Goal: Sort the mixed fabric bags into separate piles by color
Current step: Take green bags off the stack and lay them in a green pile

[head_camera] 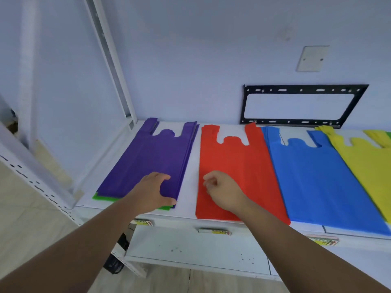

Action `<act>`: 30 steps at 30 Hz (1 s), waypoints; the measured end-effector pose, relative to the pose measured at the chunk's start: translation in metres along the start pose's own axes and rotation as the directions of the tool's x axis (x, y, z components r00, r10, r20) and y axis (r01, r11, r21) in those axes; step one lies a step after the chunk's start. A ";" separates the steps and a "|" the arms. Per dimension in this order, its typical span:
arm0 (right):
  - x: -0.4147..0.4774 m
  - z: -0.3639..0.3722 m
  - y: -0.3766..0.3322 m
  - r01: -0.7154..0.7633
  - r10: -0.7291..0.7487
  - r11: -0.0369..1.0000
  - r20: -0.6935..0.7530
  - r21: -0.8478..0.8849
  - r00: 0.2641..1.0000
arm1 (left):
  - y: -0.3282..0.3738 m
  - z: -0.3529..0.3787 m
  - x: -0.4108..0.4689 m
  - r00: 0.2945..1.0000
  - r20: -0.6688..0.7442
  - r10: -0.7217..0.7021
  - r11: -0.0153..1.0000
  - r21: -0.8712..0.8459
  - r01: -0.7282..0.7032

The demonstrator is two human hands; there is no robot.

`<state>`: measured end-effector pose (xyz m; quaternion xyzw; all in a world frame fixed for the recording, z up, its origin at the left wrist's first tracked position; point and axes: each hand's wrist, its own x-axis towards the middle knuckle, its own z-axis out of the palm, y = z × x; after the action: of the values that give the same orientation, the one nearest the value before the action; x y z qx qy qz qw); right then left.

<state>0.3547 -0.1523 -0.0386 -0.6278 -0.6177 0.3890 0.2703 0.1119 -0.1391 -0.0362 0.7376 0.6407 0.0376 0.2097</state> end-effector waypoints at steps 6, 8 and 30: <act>-0.002 0.051 -0.040 -0.214 0.198 0.884 0.082 0.415 0.977 | -0.039 0.003 0.009 0.986 0.061 0.157 0.980 0.115 -0.163; -0.004 0.066 -0.046 -0.219 0.216 0.868 0.059 0.445 0.975 | -0.044 0.003 0.014 0.969 0.022 0.245 0.952 0.182 -0.245; -0.006 0.104 -0.061 -0.258 0.416 0.729 -0.111 0.634 0.902 | -0.070 -0.006 0.026 0.931 -0.113 0.347 0.936 -0.025 -0.352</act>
<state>0.2355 -0.1673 -0.0448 -0.6532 -0.2966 0.5277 0.4549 0.0497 -0.1065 -0.0614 0.8318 0.5087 0.1280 0.1816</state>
